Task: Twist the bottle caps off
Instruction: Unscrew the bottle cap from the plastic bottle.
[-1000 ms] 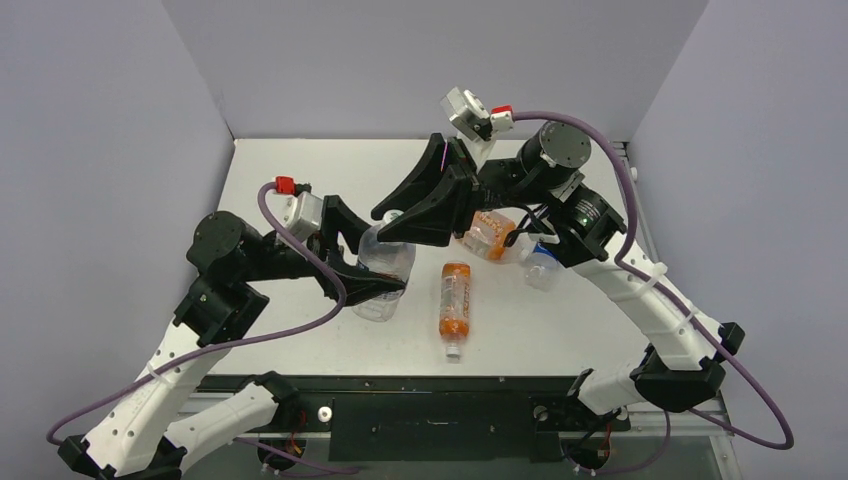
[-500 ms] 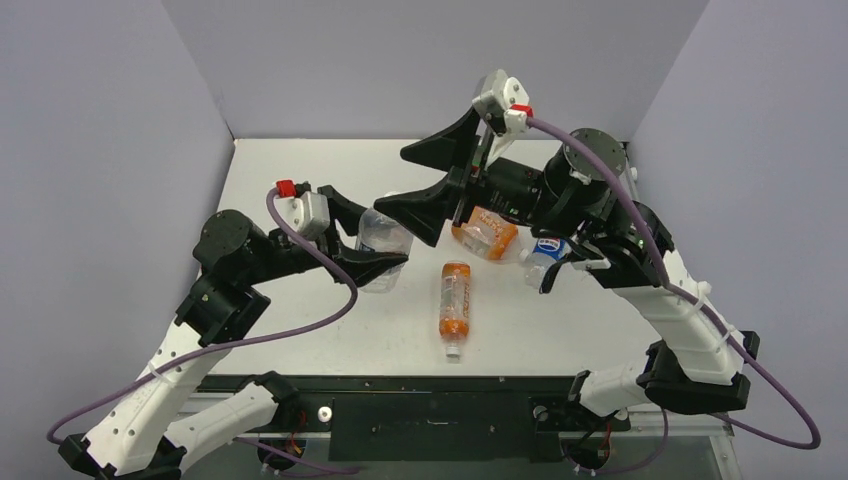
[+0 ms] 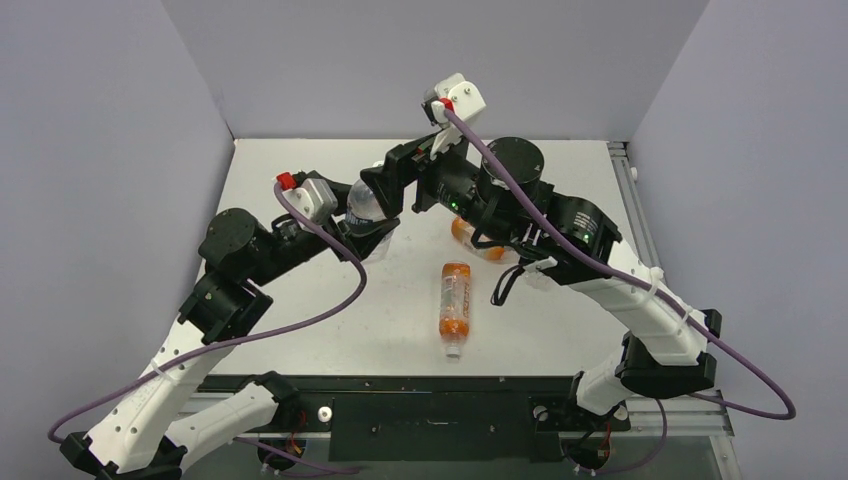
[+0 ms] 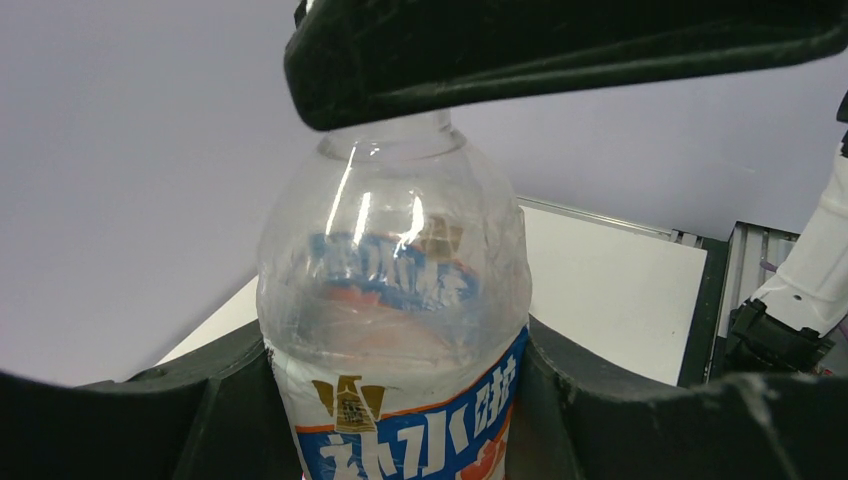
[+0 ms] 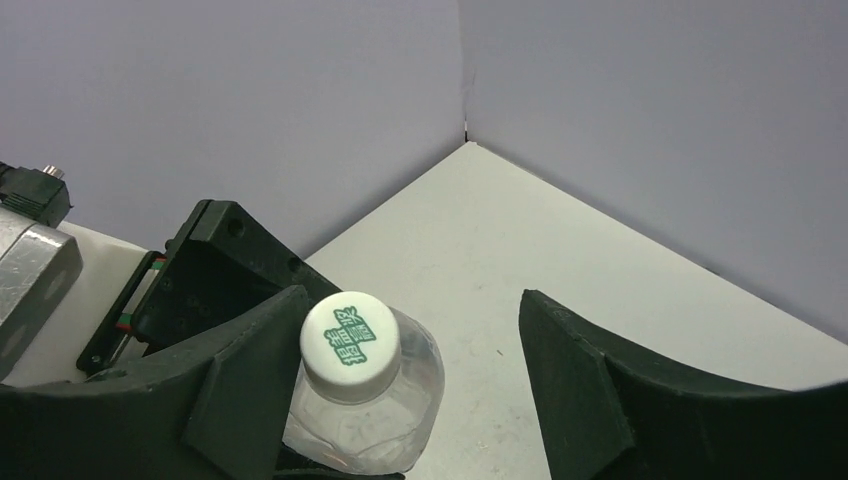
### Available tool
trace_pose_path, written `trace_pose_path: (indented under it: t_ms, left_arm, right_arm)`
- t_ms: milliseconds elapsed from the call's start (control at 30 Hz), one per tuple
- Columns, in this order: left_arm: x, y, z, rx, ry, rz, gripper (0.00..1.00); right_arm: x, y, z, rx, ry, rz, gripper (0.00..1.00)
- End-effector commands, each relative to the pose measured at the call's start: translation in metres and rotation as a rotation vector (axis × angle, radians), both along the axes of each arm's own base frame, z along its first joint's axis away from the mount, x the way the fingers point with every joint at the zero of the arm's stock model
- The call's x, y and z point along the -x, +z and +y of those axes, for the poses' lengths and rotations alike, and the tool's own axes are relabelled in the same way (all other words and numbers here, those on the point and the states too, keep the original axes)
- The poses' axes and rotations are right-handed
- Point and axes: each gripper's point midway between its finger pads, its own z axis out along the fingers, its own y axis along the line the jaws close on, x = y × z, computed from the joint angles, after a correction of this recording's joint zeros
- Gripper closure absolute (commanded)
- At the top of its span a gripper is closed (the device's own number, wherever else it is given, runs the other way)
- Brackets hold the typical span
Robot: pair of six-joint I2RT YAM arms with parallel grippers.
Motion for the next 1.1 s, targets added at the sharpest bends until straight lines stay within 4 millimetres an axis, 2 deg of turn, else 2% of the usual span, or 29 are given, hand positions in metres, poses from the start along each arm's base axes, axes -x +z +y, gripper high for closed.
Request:
trace_pose_path:
  t_ms: [0, 267, 300, 433, 467, 500, 567, 600, 667, 833, 967, 1067]
  left_arm:
    - [-0.002, 0.013, 0.006, 0.022, 0.034, -0.048, 1.0]
    - [-0.001, 0.012, 0.004, 0.029, 0.025, -0.038, 1.0]
    - [-0.001, 0.013, 0.004, 0.029, 0.025, -0.038, 1.0]
    - [-0.001, 0.013, 0.004, 0.031, 0.023, -0.034, 1.0]
    - [0.0, 0.014, 0.004, 0.032, 0.017, -0.035, 1.0]
    - [0.001, 0.014, 0.003, 0.037, 0.012, -0.027, 1.0]
    - [0.007, 0.014, 0.0, 0.042, -0.023, -0.015, 1.0]
    - [0.015, 0.014, -0.003, 0.048, -0.069, -0.001, 1.0]
    - [0.032, 0.013, -0.01, 0.05, -0.164, 0.018, 1.0]
    - [0.093, 0.01, -0.023, 0.005, -0.509, 0.045, 1.0]
    - [0.119, 0.018, -0.021, 0.013, -0.647, 0.092, 1.0]
    - [0.129, 0.026, -0.019, 0.025, -0.69, 0.116, 1.0]
  right_arm:
    - [0.003, 0.023, -0.002, -0.077, -0.007, -0.011, 0.32]
    - [0.005, 0.023, 0.011, -0.105, 0.059, 0.007, 0.66]
    - [0.003, 0.022, 0.011, -0.108, 0.062, 0.016, 0.75]
    - [-0.002, 0.018, 0.009, -0.11, 0.098, 0.034, 1.0]
    - [0.003, 0.019, 0.009, -0.111, 0.139, 0.03, 1.0]
    - [-0.003, 0.021, 0.004, -0.113, 0.141, 0.023, 1.0]
    - [0.011, 0.031, -0.001, -0.122, 0.257, -0.012, 1.0]
    - [0.015, 0.033, -0.002, -0.121, 0.288, -0.028, 1.0]
    - [0.034, 0.04, -0.006, -0.108, 0.414, -0.089, 1.0]
    - [0.095, 0.044, -0.016, -0.072, 0.755, -0.223, 1.0]
    - [0.115, 0.039, -0.021, -0.103, 0.921, -0.216, 1.0]
    - [0.13, 0.049, -0.025, -0.177, 1.013, -0.219, 1.0]
